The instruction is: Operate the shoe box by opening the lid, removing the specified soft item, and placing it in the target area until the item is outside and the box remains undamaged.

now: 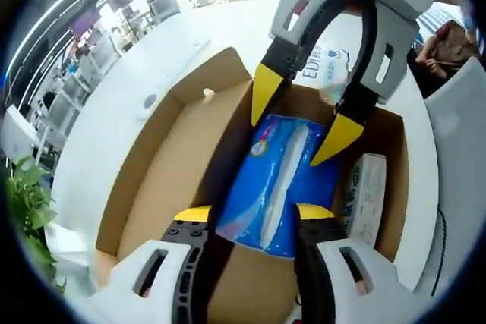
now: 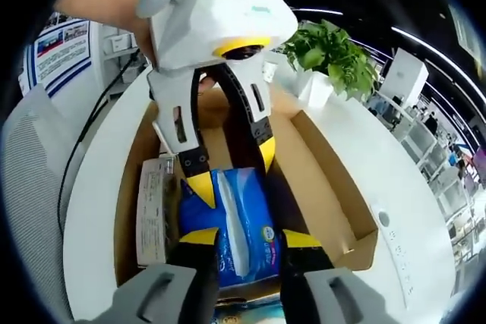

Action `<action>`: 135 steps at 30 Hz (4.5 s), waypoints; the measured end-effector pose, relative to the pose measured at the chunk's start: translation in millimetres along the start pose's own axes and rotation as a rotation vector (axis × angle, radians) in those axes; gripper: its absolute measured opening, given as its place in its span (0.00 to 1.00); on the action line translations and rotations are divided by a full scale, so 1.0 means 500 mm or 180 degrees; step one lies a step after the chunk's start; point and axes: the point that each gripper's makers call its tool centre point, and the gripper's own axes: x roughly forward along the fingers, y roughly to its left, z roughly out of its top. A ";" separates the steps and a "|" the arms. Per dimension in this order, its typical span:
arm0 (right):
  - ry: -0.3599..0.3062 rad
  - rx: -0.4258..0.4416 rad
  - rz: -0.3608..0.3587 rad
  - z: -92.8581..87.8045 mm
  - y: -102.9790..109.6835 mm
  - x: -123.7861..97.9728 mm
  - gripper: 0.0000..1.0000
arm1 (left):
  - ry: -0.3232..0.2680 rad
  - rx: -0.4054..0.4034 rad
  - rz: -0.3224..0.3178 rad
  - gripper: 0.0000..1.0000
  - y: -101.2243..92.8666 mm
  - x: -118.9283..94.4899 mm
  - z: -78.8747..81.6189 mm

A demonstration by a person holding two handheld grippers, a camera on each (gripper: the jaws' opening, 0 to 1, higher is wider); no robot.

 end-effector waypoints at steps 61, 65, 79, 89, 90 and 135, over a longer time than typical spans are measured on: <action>0.0139 -0.0444 -0.0248 0.001 -0.009 -0.007 0.00 | 0.0025 0.0141 0.0167 0.00 -0.001 -0.037 -0.005; 0.0110 -0.0453 -0.0263 0.008 -0.009 -0.013 0.00 | 0.0004 0.0142 0.0182 0.00 0.000 -0.045 -0.002; 0.0024 -0.0473 -0.0311 0.034 -0.010 -0.034 0.00 | -0.0008 0.0178 0.0259 0.00 0.006 -0.078 0.011; -0.0048 -0.0500 -0.0384 0.059 -0.017 -0.060 0.00 | -0.0029 0.0146 0.0320 0.00 0.013 -0.108 0.028; -0.0051 -0.0504 -0.0388 0.061 -0.017 -0.063 0.00 | -0.0035 0.0142 0.0323 0.00 0.013 -0.110 0.030; -0.0212 -0.0431 -0.0656 0.078 -0.033 -0.170 0.00 | -0.0166 0.0333 0.0415 0.00 0.003 -0.176 0.137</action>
